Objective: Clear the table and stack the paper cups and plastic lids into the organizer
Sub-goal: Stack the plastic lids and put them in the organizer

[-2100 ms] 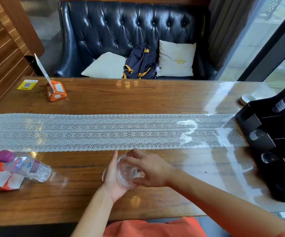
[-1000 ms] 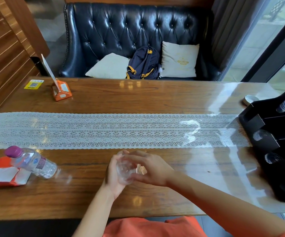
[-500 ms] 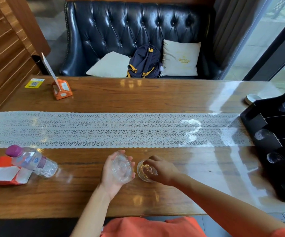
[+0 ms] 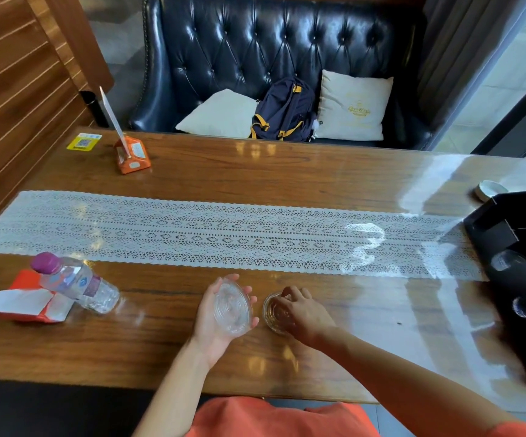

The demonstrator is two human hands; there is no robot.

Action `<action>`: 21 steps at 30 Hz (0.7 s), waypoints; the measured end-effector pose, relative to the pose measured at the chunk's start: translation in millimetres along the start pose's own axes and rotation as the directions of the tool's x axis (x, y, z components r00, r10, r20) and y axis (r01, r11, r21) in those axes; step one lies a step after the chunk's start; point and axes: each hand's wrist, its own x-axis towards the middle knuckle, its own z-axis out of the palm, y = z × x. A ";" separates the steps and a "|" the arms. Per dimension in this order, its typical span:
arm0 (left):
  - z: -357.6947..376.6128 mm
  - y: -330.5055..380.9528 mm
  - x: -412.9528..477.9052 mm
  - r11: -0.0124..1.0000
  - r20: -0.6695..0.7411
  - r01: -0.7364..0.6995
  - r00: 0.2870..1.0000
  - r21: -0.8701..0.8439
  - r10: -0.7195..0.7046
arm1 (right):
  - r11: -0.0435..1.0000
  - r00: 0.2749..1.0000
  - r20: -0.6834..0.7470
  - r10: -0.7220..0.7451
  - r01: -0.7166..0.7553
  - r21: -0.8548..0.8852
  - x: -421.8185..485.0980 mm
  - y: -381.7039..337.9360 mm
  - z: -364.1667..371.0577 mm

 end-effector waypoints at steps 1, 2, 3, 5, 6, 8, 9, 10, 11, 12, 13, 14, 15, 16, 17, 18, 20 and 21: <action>-1.3 -0.3 0.5 1.000 0.000 -0.004 1.000 0.001 0.004 | 1.000 1.000 -0.005 0.007 -0.007 0.023 0.8 1.2 -0.4; -1.9 -0.4 1.2 1.000 0.002 -0.006 1.000 0.001 0.006 | 0.999 1.000 -0.012 0.015 -0.015 0.053 1.7 2.9 -1.0; -2.6 -0.6 1.7 1.000 0.005 -0.006 1.000 -0.002 0.006 | 0.996 0.999 -0.020 0.027 -0.025 0.090 2.5 4.8 -2.5; -2.8 -0.8 3.7 1.000 0.011 -0.003 1.000 -0.007 0.003 | 0.984 0.998 -0.029 0.057 -0.051 0.172 4.6 9.2 -7.9; -2.8 -0.8 4.8 1.000 0.011 -0.002 1.000 -0.006 0.002 | 0.976 0.997 -0.031 0.069 -0.061 0.209 5.8 10.8 -11.7; -2.9 -0.8 7.0 1.000 0.003 -0.002 1.000 0.000 0.002 | 0.954 0.994 -0.062 0.094 -0.072 0.291 8.4 11.9 -21.8; -2.9 -0.7 8.0 1.000 -0.005 -0.002 1.000 0.002 0.002 | 0.935 0.990 -0.092 0.104 -0.066 0.348 9.6 11.1 -27.9; -2.2 -0.4 8.8 1.000 -0.016 -0.002 1.000 0.003 0.002 | 0.911 0.986 -0.126 0.112 -0.051 0.410 11.0 9.6 -34.9; -1.4 -0.1 9.7 1.000 -0.026 -0.002 1.000 0.002 0.002 | 0.881 0.981 -0.157 0.116 -0.029 0.472 11.8 7.2 -42.4; 0.0 0.3 10.7 1.000 -0.038 0.000 0.999 -0.001 0.000 | 0.847 0.976 -0.181 0.117 -0.002 0.532 12.2 3.8 -50.1; 1.4 0.6 12.0 1.000 -0.052 0.002 0.999 -0.005 -0.002 | 0.810 0.973 -0.201 0.109 0.030 0.586 12.3 -0.7 -57.9; 2.8 0.9 13.3 1.000 -0.065 0.007 0.998 -0.007 -0.007 | 0.774 0.972 -0.215 0.090 0.068 0.629 11.7 -6.0 -65.0; 3.4 0.9 14.5 1.000 -0.074 0.013 0.997 -0.006 -0.014 | 0.746 0.974 -0.220 0.061 0.102 0.659 10.8 -11.9 -71.2; 4.6 0.9 15.2 1.000 -0.074 0.025 0.997 0.000 -0.025 | 0.723 0.977 -0.213 0.023 0.131 0.678 9.4 -18.2 -76.3; 5.5 0.7 15.7 0.999 -0.065 0.037 0.997 0.013 -0.036 | 0.707 0.979 -0.201 -0.021 0.157 0.690 7.8 -24.4 -79.9; 7.0 0.5 15.8 0.999 -0.047 0.045 0.998 0.031 -0.043 | 0.699 0.979 -0.192 -0.068 0.184 0.691 6.4 -29.9 -82.0; 10.8 0.1 16.0 0.998 -0.021 0.036 0.999 0.047 -0.035 | 0.711 0.974 -0.178 -0.141 0.224 0.666 3.7 -38.8 -82.3; 12.7 -0.1 16.0 0.999 -0.021 0.029 0.999 0.038 -0.028 | 0.730 0.971 -0.172 -0.167 0.239 0.641 2.5 -41.7 -81.2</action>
